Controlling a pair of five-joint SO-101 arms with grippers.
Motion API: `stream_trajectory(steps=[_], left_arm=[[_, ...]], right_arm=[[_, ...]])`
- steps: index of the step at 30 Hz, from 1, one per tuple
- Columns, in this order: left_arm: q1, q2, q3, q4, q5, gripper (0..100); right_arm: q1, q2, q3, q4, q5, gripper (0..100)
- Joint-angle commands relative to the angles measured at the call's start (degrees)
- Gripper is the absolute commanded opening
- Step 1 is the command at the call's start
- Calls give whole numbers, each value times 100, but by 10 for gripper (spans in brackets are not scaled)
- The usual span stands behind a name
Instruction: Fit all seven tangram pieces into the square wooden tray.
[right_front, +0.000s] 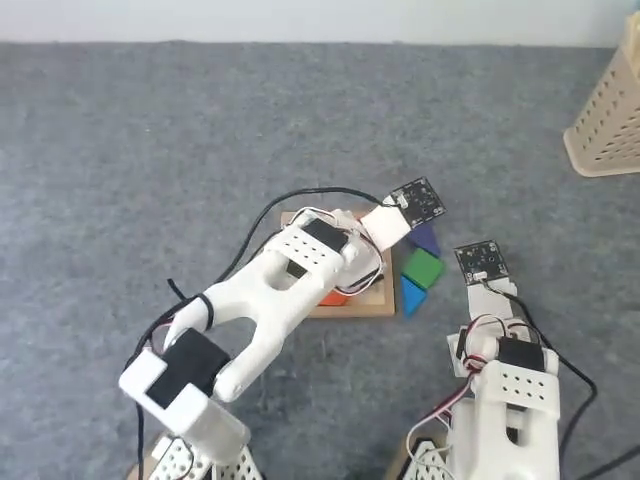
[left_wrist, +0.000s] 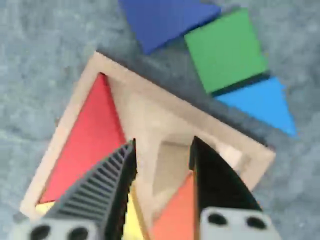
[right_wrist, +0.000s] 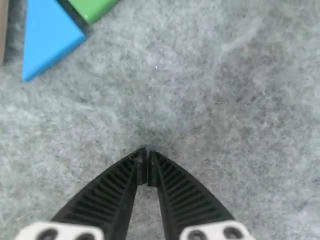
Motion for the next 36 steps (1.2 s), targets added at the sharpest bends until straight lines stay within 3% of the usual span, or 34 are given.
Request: stream_trajectory(steps=[1,19,28,36], left_arm=[[-35,-35,-22,-105,97,166],[-26,185,-13,-378,905,166],[-132,378,-365,246,976,166],[-501,369,-365,316,976,166]], right_arm=[[22,-154,-26,-101,88,7],[22,-154,-26,-101,88,7],[22,-154,-26,-101,88,7],[22,-154,-26,-101,88,7]])
